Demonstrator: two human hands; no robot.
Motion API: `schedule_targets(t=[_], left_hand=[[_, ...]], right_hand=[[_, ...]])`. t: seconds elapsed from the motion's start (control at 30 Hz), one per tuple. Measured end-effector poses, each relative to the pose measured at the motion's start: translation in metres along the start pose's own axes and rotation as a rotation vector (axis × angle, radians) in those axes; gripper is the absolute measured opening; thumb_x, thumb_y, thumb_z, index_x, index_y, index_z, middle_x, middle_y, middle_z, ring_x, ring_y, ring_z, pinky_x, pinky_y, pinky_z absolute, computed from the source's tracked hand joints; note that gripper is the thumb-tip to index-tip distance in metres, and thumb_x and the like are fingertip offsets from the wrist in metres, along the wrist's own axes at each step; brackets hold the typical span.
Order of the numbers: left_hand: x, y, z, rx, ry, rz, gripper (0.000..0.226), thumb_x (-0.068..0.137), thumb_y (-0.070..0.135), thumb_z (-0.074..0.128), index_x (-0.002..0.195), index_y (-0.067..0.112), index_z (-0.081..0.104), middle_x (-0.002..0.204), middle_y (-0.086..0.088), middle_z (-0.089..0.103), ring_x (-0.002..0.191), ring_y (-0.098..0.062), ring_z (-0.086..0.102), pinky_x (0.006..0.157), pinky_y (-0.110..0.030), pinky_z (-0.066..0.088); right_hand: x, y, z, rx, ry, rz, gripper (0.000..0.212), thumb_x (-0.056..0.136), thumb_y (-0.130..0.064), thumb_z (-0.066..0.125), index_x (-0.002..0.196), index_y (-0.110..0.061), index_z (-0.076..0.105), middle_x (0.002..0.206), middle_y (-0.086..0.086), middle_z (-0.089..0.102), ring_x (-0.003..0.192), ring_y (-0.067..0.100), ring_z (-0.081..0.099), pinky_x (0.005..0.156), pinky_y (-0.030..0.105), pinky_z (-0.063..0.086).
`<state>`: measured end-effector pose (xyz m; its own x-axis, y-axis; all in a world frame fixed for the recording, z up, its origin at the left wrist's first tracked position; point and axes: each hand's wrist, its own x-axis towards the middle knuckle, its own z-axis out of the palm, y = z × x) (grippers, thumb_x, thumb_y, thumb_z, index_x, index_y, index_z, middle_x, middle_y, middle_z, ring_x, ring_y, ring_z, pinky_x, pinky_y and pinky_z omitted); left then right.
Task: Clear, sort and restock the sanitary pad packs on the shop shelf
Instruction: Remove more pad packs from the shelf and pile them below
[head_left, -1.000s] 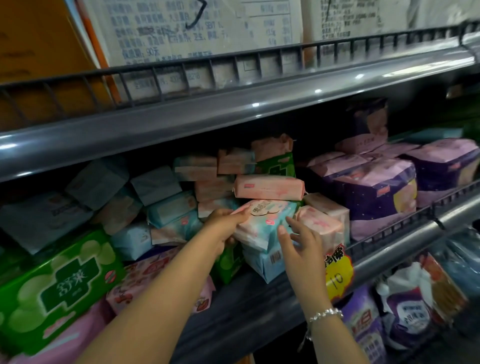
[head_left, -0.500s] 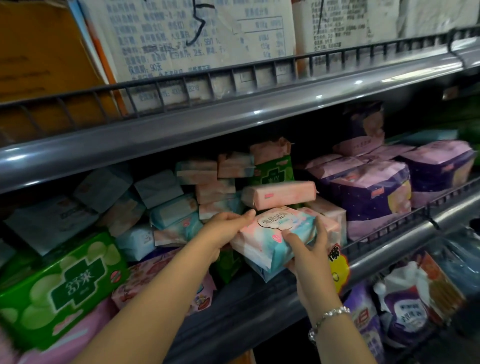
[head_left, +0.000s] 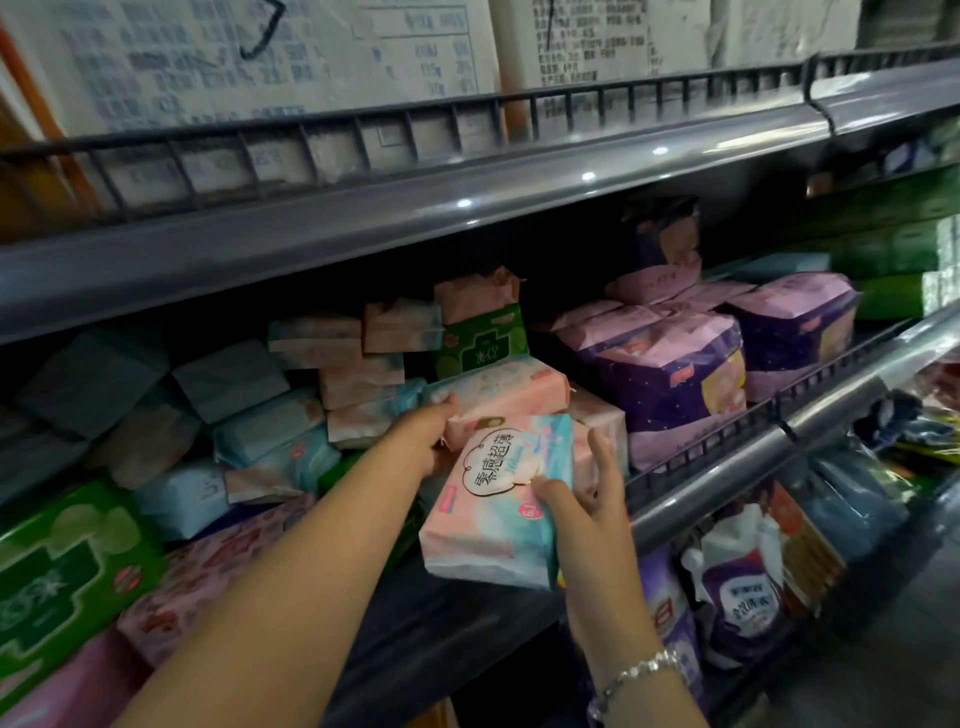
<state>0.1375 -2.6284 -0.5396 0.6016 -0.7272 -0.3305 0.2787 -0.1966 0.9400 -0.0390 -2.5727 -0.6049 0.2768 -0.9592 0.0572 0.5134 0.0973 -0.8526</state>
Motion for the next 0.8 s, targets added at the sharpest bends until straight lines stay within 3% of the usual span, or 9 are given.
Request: schedule_targets(t=[0.1, 0.23, 0.37, 0.47, 0.57, 0.7, 0.8], left_hand=[[-0.004, -0.003, -0.007, 0.001, 0.032, 0.029, 0.031, 0.093, 0.023, 0.062, 0.121, 0.011, 0.054, 0.080, -0.008, 0.062, 0.065, -0.020, 0.060, 0.055, -0.032, 0.053], [-0.030, -0.011, -0.024, 0.017, 0.064, 0.078, 0.028, 0.092, 0.022, 0.064, 0.114, 0.011, 0.051, 0.083, -0.006, 0.057, 0.069, -0.017, 0.056, 0.060, -0.027, 0.048], [-0.062, -0.025, -0.047, -0.071, 0.099, 0.080, 0.032, 0.090, 0.021, 0.066, 0.117, 0.009, 0.054, 0.087, -0.006, 0.060, 0.074, -0.017, 0.058, 0.055, -0.027, 0.054], [-0.094, -0.044, -0.067, -0.100, 0.104, 0.079, 0.036, 0.089, 0.021, 0.068, 0.119, 0.008, 0.054, 0.094, -0.008, 0.064, 0.077, -0.019, 0.062, 0.053, -0.027, 0.055], [-0.128, -0.070, -0.083, -0.139, 0.109, 0.078, 0.040, 0.088, 0.021, 0.069, 0.122, 0.007, 0.055, 0.104, -0.011, 0.067, 0.078, -0.021, 0.066, 0.048, -0.026, 0.055], [-0.176, -0.112, -0.097, -0.190, 0.072, 0.080, 0.039, 0.091, 0.020, 0.065, 0.127, 0.010, 0.054, 0.102, -0.008, 0.070, 0.074, -0.021, 0.070, 0.050, -0.026, 0.053], [-0.207, -0.147, -0.108, -0.231, 0.051, 0.097, 0.051, 0.092, 0.016, 0.063, 0.139, 0.012, 0.043, 0.118, -0.012, 0.065, 0.067, -0.020, 0.072, 0.046, -0.024, 0.051]], right_hand=[[-0.003, -0.009, -0.013, -0.096, 0.036, -0.059, 0.064, 0.091, -0.012, 0.061, 0.133, -0.054, 0.038, 0.121, 0.000, 0.062, 0.098, 0.021, 0.068, 0.084, 0.045, 0.057], [-0.007, -0.015, -0.027, -0.103, 0.049, -0.071, 0.067, 0.092, -0.011, 0.060, 0.140, -0.049, 0.032, 0.129, 0.001, 0.058, 0.102, 0.019, 0.067, 0.082, 0.038, 0.058], [-0.016, -0.018, -0.033, -0.106, 0.041, -0.047, 0.070, 0.091, -0.011, 0.062, 0.138, -0.049, 0.029, 0.129, 0.008, 0.057, 0.104, 0.024, 0.065, 0.088, 0.045, 0.056], [-0.036, -0.020, -0.033, -0.025, 0.033, 0.016, 0.071, 0.092, -0.006, 0.060, 0.145, -0.039, 0.026, 0.120, 0.004, 0.060, 0.100, 0.022, 0.065, 0.082, 0.040, 0.056], [-0.065, -0.019, -0.037, 0.039, 0.006, 0.064, 0.074, 0.091, -0.002, 0.059, 0.147, -0.034, 0.022, 0.128, 0.008, 0.056, 0.102, 0.021, 0.064, 0.076, 0.036, 0.057], [-0.114, 0.000, -0.059, 0.081, 0.007, 0.089, 0.081, 0.090, 0.002, 0.058, 0.150, -0.033, 0.017, 0.132, 0.006, 0.054, 0.103, 0.017, 0.063, 0.060, 0.027, 0.057], [-0.152, 0.025, -0.081, 0.080, -0.012, 0.138, 0.081, 0.090, 0.005, 0.057, 0.149, -0.036, 0.018, 0.127, 0.001, 0.058, 0.102, 0.014, 0.064, 0.064, 0.031, 0.056]])
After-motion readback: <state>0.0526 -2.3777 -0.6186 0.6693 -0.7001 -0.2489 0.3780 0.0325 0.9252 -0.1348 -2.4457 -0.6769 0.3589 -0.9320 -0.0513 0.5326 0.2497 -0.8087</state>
